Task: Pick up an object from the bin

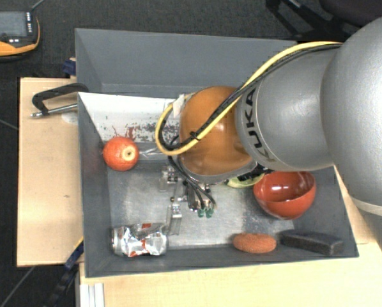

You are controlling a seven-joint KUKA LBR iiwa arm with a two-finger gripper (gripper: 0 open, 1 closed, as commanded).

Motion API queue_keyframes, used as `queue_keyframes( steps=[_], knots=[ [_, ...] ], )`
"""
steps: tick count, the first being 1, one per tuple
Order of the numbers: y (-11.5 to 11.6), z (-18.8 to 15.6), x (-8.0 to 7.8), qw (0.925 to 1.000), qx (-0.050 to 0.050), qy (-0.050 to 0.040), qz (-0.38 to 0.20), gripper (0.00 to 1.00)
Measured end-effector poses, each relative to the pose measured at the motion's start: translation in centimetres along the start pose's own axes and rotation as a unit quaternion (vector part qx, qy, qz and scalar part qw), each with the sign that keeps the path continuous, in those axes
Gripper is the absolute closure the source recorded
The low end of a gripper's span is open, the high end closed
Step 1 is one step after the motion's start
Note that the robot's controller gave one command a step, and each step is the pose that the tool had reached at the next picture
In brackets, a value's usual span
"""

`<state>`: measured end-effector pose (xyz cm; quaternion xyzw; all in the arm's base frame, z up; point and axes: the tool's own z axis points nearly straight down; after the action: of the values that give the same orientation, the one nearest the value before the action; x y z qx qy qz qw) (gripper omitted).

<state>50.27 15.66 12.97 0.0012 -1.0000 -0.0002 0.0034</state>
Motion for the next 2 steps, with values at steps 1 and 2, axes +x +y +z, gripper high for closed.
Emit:
queue_keyframes(
  steps=[1, 2],
  knots=[
    [3.8, 5.9, -3.4, 0.9982, -0.002, -0.0025, -0.059, 0.00],
    [0.9, -2.3, -1.2, 0.9974, -0.003, -0.0081, -0.072, 0.00]
  ],
)
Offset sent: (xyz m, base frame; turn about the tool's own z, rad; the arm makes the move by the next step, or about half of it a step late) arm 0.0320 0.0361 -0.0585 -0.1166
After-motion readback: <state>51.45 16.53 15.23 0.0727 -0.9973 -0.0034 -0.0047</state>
